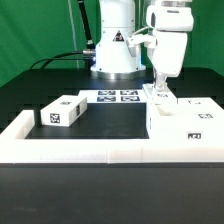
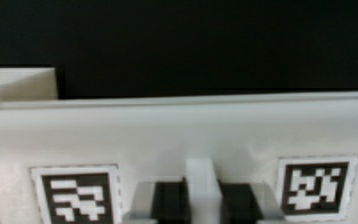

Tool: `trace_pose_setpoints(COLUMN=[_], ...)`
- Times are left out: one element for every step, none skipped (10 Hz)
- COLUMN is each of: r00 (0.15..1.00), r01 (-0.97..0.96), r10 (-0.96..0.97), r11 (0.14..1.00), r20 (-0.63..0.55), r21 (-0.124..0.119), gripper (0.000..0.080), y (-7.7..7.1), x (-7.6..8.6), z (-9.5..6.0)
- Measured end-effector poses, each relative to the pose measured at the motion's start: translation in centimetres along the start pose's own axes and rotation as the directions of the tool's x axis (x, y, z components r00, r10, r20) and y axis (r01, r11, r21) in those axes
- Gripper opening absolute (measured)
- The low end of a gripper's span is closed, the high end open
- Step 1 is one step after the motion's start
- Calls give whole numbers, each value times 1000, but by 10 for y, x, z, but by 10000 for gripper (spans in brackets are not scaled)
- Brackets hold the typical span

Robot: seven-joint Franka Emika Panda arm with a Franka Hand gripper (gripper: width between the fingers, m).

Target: Assemble cabinet

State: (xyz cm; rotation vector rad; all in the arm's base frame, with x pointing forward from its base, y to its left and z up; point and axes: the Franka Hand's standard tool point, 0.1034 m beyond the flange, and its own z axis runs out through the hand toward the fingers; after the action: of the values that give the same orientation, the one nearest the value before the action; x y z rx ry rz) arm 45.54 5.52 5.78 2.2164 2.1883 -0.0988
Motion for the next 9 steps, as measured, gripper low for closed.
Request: trace_pose_setpoints(r00=[1000,1000,1000,1000,1000,1000,1000,1000,1000], r01=[0,1,1,1,1,-9,-13,-13,-15], r10=[0,-1,-1,-2,-1,9,12,13,15], r11=[1000,1000,1000,1000,1000,1000,1000,1000,999], r20=[2,2,3,5,5,-2,-17,-17,-24], r21=[5,6,13,20,19,1,-21,-19,-33], gripper=[68,68,68,69,71,71,71,71,71], y=[0,0,0,0,0,0,-4,-4,-2], x=[0,0,0,0,0,2,5,4,6], z=[0,1,3,4,4,2,3,3,3])
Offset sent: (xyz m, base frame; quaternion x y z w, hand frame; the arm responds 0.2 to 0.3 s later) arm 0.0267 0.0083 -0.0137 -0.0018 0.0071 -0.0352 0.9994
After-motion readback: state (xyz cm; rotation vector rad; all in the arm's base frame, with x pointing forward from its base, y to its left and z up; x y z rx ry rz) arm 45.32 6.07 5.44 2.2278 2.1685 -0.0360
